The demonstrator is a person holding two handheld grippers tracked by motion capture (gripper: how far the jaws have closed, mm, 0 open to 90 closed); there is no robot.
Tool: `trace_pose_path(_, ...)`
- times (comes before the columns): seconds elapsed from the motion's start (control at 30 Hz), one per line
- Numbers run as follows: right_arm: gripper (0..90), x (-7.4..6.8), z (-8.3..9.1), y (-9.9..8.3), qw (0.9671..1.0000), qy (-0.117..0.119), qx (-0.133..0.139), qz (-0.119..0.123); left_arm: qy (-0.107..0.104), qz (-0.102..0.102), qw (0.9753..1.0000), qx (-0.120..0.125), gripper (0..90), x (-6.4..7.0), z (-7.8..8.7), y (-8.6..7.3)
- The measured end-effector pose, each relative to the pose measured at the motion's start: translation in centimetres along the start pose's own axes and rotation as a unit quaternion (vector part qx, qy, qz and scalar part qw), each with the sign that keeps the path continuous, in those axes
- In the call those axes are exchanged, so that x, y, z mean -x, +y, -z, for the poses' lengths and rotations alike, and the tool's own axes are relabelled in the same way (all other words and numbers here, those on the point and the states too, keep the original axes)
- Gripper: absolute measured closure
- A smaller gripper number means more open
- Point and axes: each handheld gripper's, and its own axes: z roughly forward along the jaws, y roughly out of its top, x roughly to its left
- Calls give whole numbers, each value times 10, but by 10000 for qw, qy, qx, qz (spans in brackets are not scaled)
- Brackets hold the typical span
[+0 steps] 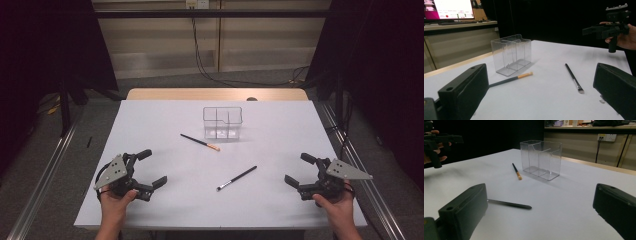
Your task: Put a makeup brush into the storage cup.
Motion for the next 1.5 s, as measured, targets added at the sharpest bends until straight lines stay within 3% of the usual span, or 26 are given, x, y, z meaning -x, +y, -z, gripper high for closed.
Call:
trace_pose_path(0.5, 0, -1, 1, 1, 10000, 22, 9, 60, 59, -8, 10000, -66, 0, -5, -8, 1)
trace_pose_path(0.63, 0, -1, 1, 1, 10000, 6, 11, 64, 93, 67, 9999, 15, 0, -9, -17, 4)
trace_pose_path(0.87, 0, -1, 4, 1, 10000, -16, 38, 52, 39, -40, 9999, -89, 0, -14, -35, 9)
trace_pose_path(1.23, 0, -2, 4, 1, 10000, 7, 19, 93, 43, 2, 9999, -100, 0, -24, -57, 9)
trace_pose_path(1.5, 0, -3, 3, 1, 10000, 1, 2, 99, -98, -18, 9998, -146, 0, -25, -80, 9)
